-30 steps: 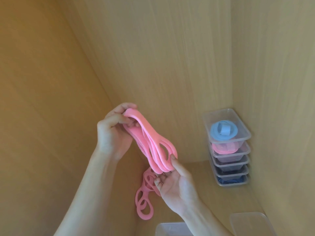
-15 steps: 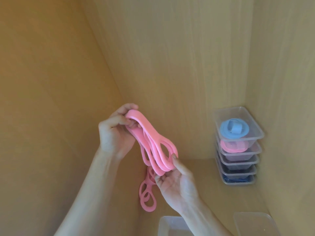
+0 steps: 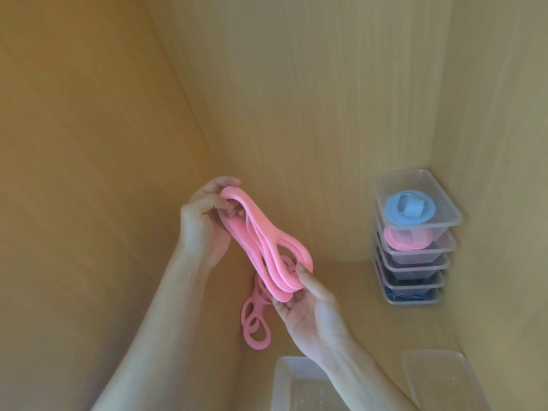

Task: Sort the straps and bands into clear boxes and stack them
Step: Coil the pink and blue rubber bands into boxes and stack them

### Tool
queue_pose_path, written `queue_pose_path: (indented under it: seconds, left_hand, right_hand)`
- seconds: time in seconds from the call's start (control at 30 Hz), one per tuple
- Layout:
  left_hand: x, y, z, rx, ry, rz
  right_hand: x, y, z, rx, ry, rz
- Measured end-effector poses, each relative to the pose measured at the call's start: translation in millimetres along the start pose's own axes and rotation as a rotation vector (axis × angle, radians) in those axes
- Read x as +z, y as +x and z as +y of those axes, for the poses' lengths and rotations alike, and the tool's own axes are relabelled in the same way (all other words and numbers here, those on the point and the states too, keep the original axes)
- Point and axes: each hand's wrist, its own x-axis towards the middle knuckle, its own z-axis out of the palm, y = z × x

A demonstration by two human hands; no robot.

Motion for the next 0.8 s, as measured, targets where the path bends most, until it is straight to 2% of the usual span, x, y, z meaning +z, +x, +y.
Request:
queue_pose_path:
  seconds: [0.2, 0.37, 0.43, 0.53, 0.67, 0.8]
  left_hand:
    - [-49, -11, -51, 0.024, 0.241, 0.079]
    - [-68, -41, -104, -0.201, 0.323, 0.094]
    - [-69, -52, -117, -0.317, 0.388, 0.032]
    - [-68, -61, -124, -0.426, 0.504, -0.168]
    - [-52, -60, -114, -0.366, 0.442, -0.238]
    - [-30, -54, -104, -0.317, 0.454, -0.402]
  right_hand:
    - [-2, -7, -48, -0.135, -0.312, 0.013]
    - [3, -9, -83, -0.126, -0.618, 0.056]
    - [5, -7, -91, -0.096, -0.723, 0.041]
    - [11, -4, -100, -0.057, -0.867, -0.033]
    - [22, -3, -109, -0.006, -1.088, -0.138]
    - [28, 0, -111, 0.111, -1.243, -0.268]
